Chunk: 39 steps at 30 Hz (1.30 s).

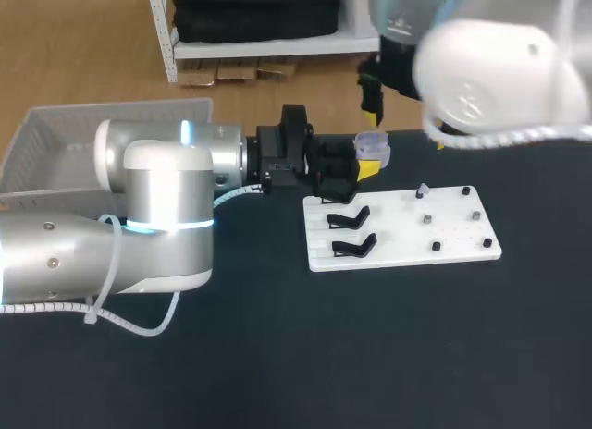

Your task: Pick up each earbud case from the left stands, insert the matching earbuds, close the lid, and place the case in the box.

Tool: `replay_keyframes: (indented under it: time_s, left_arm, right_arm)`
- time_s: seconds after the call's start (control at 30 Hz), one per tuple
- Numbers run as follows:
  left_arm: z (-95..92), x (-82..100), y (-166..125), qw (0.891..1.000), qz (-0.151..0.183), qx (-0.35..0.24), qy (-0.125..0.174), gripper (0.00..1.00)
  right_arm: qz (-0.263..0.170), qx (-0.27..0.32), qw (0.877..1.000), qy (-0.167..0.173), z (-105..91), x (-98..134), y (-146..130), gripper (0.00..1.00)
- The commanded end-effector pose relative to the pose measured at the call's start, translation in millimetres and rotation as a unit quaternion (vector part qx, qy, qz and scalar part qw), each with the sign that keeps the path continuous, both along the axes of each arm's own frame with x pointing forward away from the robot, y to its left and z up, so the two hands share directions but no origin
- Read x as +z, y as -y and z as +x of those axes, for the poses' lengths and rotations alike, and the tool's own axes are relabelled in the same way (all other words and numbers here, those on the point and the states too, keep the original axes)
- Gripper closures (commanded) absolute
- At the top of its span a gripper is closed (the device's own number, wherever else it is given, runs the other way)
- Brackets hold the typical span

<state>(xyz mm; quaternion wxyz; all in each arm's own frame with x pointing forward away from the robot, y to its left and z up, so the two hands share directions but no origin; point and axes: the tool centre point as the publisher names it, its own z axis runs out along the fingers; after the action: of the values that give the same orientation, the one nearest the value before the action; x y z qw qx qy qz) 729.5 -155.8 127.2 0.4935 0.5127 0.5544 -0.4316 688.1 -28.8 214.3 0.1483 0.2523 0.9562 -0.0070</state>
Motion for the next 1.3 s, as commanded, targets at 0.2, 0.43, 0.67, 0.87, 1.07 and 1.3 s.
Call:
replay_keyframes:
  time_s: [0.2, 0.43, 0.67, 0.87, 1.07, 1.3]
  left_arm:
    - [-2.2, -1.5, 0.0, 1.000, -0.004, 0.004, 0.003, 1.00]
    - [-2.2, -1.5, 0.0, 1.000, -0.004, 0.004, 0.003, 1.00]
    - [-2.2, -1.5, 0.0, 1.000, -0.004, 0.004, 0.003, 1.00]
    - [-2.2, -1.5, 0.0, 1.000, -0.004, 0.004, 0.003, 1.00]
    - [-2.2, -1.5, 0.0, 1.000, -0.004, 0.004, 0.003, 1.00]
    - [-2.2, -1.5, 0.0, 1.000, -0.004, 0.004, 0.003, 1.00]
  right_arm:
    - [0.139, 0.059, 0.984, 0.097, -21.5, -0.5, 26.5, 0.00]
    - [0.139, 0.059, 0.984, 0.097, -21.5, -0.5, 26.5, 0.00]
    - [0.148, 0.070, 0.981, 0.107, -18.9, -9.7, 29.9, 0.00]
    - [0.124, 0.115, 0.977, 0.130, -7.1, -34.0, 45.2, 0.00]
    - [0.123, 0.125, 0.979, 0.107, 10.1, -64.2, 53.9, 0.00]
    - [0.117, 0.105, 0.985, 0.073, 33.4, -100.9, 53.1, 0.00]
